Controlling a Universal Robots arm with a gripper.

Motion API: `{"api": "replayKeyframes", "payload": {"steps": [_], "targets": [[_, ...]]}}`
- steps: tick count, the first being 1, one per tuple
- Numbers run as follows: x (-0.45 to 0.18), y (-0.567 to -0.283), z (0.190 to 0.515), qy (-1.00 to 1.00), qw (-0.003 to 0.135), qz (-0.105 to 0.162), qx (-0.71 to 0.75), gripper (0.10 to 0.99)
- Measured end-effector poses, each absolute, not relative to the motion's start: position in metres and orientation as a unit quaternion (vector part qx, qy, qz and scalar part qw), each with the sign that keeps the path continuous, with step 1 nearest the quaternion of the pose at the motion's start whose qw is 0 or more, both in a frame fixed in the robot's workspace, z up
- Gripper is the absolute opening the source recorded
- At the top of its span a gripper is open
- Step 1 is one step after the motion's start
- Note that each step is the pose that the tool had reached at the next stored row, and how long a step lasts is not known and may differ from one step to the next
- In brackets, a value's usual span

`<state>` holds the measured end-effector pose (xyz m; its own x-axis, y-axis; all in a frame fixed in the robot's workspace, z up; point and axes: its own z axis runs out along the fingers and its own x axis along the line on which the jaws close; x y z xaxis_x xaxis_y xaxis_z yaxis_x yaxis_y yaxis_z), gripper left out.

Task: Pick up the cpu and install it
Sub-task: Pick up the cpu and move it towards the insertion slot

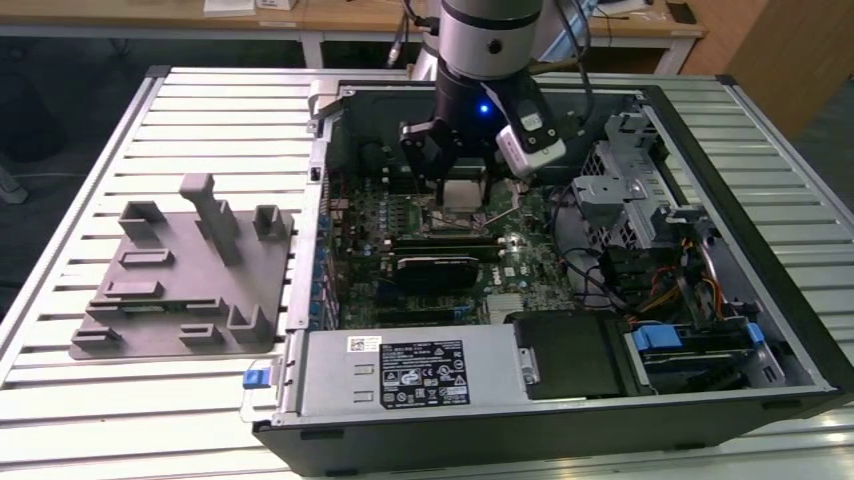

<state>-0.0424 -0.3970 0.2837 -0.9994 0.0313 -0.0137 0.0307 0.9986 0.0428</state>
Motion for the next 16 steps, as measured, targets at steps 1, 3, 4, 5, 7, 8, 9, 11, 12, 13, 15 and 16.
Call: {"api": "replayKeyframes", "payload": {"steps": [1,3,4,5,7,8,9,11,12,13,15,16], "targets": [[-0.042,-0.396,0.282,1.000,0.007,0.021,0.016,0.541],[-0.042,-0.394,0.279,1.000,0.007,0.021,0.016,0.541],[-0.042,-0.393,0.277,1.000,0.007,0.021,0.016,0.541],[-0.042,-0.392,0.276,1.000,0.007,0.021,0.016,0.541],[-0.042,-0.390,0.273,1.000,0.006,0.021,0.016,0.541],[-0.042,-0.389,0.271,1.000,0.006,0.021,0.016,0.541],[-0.042,-0.387,0.270,1.000,0.006,0.021,0.016,0.541],[-0.042,-0.384,0.268,1.000,0.006,0.021,0.016,0.541],[-0.042,-0.382,0.266,1.000,0.006,0.021,0.016,0.541],[-0.042,-0.381,0.265,1.000,0.006,0.021,0.016,0.541],[-0.042,-0.377,0.263,1.000,0.006,0.021,0.016,0.541],[-0.042,-0.375,0.262,1.000,0.006,0.021,0.016,0.541]]}}
